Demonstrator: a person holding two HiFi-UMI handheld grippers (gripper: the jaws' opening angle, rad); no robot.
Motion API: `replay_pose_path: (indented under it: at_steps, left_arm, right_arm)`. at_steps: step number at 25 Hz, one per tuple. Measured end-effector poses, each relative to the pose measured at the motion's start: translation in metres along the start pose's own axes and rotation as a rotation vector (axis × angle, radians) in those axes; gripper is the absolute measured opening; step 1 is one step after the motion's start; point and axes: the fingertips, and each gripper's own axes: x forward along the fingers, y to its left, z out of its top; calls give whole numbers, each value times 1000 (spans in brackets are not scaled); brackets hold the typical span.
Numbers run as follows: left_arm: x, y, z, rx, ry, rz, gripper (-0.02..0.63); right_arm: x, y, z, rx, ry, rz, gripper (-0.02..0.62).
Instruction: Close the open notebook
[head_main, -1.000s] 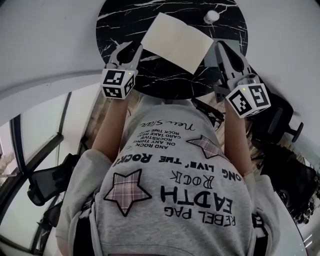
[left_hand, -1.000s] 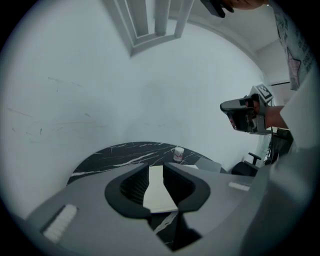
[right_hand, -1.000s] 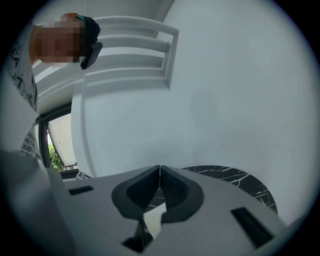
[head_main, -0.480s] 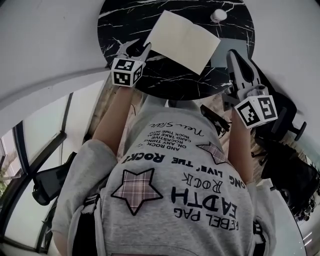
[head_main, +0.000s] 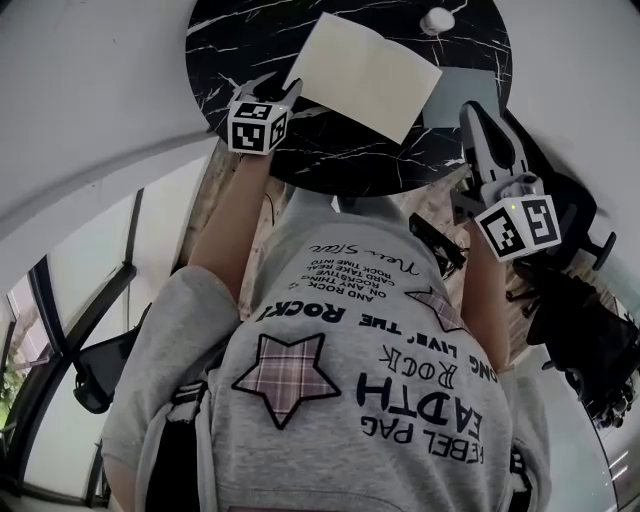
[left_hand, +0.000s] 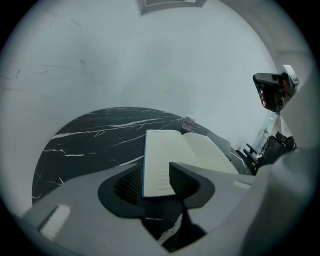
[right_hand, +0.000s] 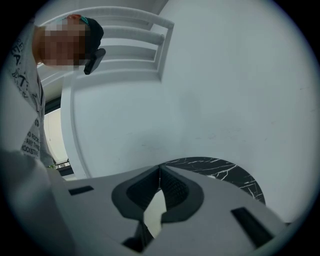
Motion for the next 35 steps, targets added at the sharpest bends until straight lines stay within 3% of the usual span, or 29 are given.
replay_pose_path:
  at_steps: [8, 17, 23, 29, 35]
  left_arm:
    - [15, 8, -17, -75, 102, -12, 178]
    - [21, 7, -27, -132, 160, -20, 201]
    - [22, 8, -28, -186, 150, 1, 201]
    - [19, 6, -26, -278, 147, -39, 201]
    - [14, 7, -21, -298, 133, -52, 201]
  right_arm:
    - [2, -4, -4, 5, 12, -7, 12]
    - [7, -11, -4, 11, 9, -12, 12]
    - [7, -13, -5, 12, 9, -7, 12]
    - [7, -14, -4, 16, 8, -4, 12]
    - [7, -14, -3, 18, 4, -1, 12]
